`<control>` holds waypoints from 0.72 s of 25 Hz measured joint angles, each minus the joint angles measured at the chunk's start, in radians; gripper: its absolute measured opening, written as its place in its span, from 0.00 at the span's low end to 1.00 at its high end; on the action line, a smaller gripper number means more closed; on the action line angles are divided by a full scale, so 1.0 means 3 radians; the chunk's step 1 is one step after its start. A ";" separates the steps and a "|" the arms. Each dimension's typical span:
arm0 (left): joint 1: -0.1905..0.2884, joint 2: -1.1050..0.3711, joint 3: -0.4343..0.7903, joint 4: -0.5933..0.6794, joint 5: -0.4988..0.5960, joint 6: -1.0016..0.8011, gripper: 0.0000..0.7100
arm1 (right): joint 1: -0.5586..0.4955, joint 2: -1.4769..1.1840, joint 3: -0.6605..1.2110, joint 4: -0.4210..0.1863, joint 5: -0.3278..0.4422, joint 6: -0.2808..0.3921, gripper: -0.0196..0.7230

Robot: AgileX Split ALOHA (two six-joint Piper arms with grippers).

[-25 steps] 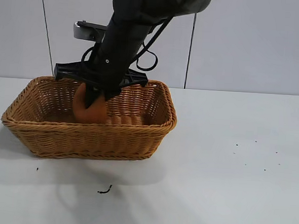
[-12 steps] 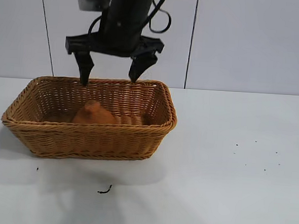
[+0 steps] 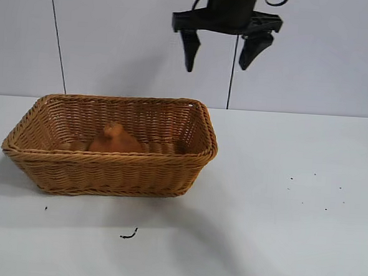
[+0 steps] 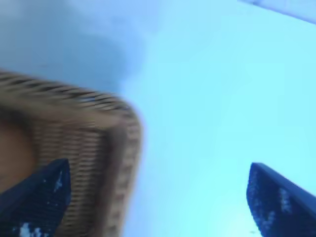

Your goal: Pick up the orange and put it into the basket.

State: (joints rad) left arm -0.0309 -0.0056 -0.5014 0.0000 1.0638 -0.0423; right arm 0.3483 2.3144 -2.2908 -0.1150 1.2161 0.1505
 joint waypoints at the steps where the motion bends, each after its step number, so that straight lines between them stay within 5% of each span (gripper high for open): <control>1: 0.0000 0.0000 0.0000 0.0000 0.0000 0.0000 0.94 | -0.0108 0.0000 0.0000 0.0000 0.0000 0.0000 0.92; 10: 0.0000 0.0000 0.0000 0.0000 0.0000 0.0000 0.94 | -0.0853 0.0000 0.0004 0.0139 0.0004 0.0003 0.92; 18: 0.0000 0.0000 0.0000 0.0000 0.0000 0.0000 0.94 | -0.0923 -0.0439 0.0758 0.0251 0.0001 -0.0114 0.91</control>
State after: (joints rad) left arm -0.0309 -0.0056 -0.5014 0.0000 1.0638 -0.0423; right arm 0.0714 2.1827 -2.0632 -0.0398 1.2163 0.1161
